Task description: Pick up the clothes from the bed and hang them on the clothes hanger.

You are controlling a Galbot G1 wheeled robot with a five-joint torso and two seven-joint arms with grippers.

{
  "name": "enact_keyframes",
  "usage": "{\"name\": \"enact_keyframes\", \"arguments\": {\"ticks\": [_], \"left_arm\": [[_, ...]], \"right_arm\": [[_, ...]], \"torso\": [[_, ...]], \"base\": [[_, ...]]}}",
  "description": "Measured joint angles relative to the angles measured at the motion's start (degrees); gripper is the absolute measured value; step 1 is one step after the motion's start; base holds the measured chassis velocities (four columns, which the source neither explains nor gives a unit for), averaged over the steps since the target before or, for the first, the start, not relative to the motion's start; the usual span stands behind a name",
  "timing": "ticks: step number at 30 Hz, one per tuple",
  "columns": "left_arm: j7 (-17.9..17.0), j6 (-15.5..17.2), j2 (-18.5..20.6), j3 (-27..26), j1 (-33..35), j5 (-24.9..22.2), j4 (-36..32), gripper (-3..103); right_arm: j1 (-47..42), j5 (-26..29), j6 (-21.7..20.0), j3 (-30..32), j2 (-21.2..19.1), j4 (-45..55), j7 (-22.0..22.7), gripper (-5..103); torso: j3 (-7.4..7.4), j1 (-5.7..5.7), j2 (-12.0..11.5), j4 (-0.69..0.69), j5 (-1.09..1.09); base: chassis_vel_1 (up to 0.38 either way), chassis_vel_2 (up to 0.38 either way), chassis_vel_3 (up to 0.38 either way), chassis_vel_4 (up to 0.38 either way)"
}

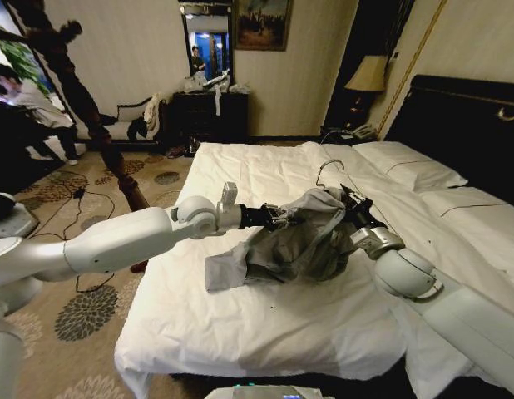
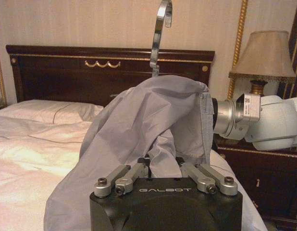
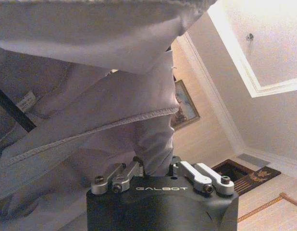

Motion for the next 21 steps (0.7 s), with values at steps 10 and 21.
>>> {"name": "enact_keyframes", "arguments": {"ticks": [10,21], "left_arm": [[1.72,-0.50,-0.30,-6.54,4.66,2.59,0.04,19],[3.16,-1.35,-1.63,-8.30,5.98,4.46,0.34,18]], "right_arm": [[-0.95,2.29,-1.87,1.98,-1.44,2.20,0.39,17],[-2.07,6.23,-3.03,3.83,-3.94,4.82,0.59,60]], "torso": [[0.00,0.00,0.00,-0.01,0.01],[0.00,0.00,0.00,-0.01,0.01]], "base": [[0.000,0.000,0.000,0.000],[0.000,0.000,0.000,0.000]]}}
